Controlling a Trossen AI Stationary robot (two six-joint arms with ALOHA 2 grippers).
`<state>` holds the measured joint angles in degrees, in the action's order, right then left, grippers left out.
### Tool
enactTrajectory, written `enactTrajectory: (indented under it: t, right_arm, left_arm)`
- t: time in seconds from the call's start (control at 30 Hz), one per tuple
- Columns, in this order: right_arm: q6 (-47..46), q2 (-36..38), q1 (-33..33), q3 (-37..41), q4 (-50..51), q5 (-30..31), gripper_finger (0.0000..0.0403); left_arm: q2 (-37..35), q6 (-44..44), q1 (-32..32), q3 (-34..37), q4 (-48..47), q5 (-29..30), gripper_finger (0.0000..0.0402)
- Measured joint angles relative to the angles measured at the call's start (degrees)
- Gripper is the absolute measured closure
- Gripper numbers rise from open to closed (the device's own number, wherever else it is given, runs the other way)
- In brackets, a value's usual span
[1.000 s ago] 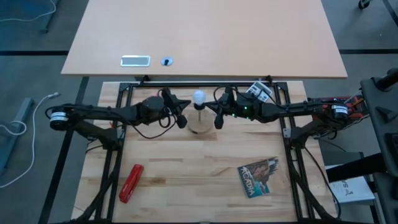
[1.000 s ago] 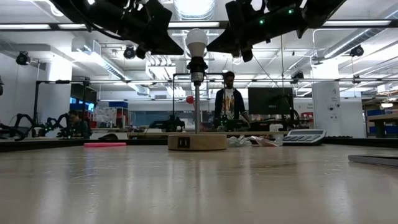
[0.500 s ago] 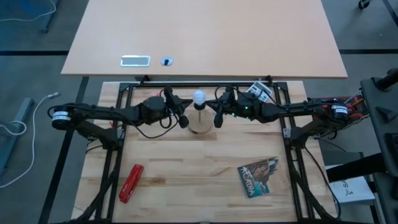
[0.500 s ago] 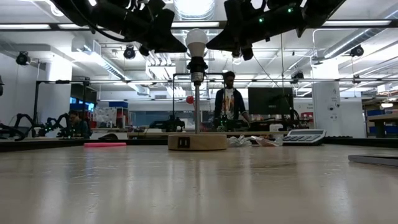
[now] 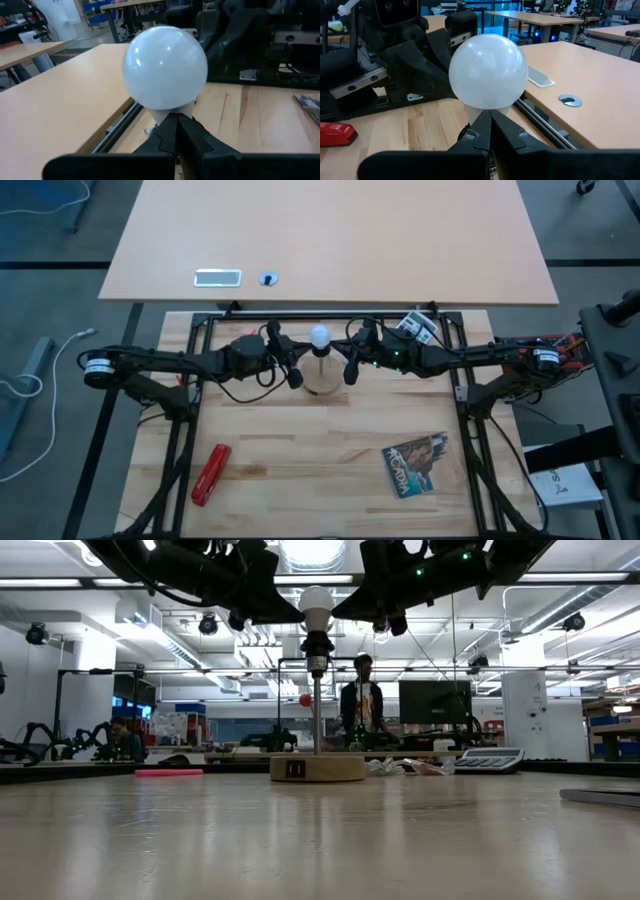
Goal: Screw lightbulb
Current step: Remove the lightbulb from the lamp
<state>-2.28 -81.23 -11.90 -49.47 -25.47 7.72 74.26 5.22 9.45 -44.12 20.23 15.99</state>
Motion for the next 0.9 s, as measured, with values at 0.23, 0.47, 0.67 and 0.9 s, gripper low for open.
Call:
enactTrajectory:
  t: [0.23, 0.47, 0.67, 0.9]
  right_arm:
    - [0.0, 0.0, 0.0, 0.0, 1.2, 0.0, 0.0403]
    - [0.0, 0.0, 0.0, 0.0, 0.3, -0.1, 0.0403]
    - [0.9, -0.6, -0.1, 0.0, -0.9, -0.1, 0.0403]
    - [0.8, -1.9, -0.1, 0.0, -1.9, 0.4, 0.0403]
  left_arm:
    - [0.0, -0.3, -0.1, 0.0, -1.2, 0.5, 0.0402]
    - [0.0, 0.2, 0.0, 0.0, -0.7, 3.4, 0.0402]
    - [0.7, 1.8, 0.0, 0.0, 1.2, 3.4, 0.0402]
    - [2.3, 2.3, 0.1, 0.0, 3.6, 2.3, 0.0402]
